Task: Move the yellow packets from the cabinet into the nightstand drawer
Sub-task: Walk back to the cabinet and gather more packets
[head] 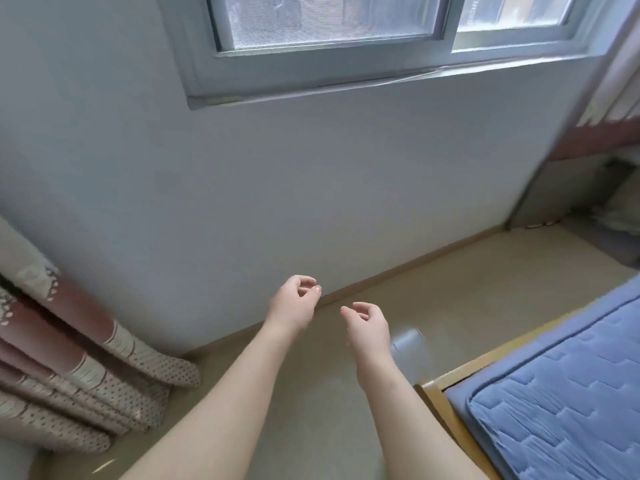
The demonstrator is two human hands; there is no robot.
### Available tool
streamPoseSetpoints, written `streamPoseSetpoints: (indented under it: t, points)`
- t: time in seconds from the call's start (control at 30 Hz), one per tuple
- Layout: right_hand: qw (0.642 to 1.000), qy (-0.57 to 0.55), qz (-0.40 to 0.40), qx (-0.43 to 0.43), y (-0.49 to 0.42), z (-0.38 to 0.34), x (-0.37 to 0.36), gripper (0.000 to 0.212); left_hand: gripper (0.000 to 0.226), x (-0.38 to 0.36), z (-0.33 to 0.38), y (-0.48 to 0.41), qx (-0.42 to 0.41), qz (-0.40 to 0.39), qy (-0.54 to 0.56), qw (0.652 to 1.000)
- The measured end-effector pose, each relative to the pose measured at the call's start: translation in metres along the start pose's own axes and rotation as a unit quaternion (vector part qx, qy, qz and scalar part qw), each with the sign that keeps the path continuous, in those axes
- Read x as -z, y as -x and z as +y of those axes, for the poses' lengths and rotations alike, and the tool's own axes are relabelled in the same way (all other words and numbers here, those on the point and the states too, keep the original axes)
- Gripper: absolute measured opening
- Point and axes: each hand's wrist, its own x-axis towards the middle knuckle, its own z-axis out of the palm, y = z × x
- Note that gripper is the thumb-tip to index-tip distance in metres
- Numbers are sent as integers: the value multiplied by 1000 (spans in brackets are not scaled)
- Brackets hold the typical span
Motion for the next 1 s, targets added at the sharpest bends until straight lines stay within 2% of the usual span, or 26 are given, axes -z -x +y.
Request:
streamPoseSetpoints:
  t: [0.13, 0.27, 0.57, 0.8, 1.0]
  points:
    - [999, -17, 35, -21, -87, -27, 10, 25, 10, -41, 25, -86, -1, -43, -14, 999]
    - [998, -27, 57, -7, -188, -72, 30, 23, 8, -91, 70, -187, -21, -66, -14, 997]
    - [990, -63, 128, 0, -351, -161, 88, 25, 12, -195, 167, -340, -51, -149, -5, 988]
    - [962, -127, 238, -29, -470, -194, 148, 26, 13, -310, 221, -454, -91, -268, -49, 958]
    - [925, -185, 331, -28, -573, -252, 202, 27, 13, -403, 305, -550, -153, -353, -89, 919]
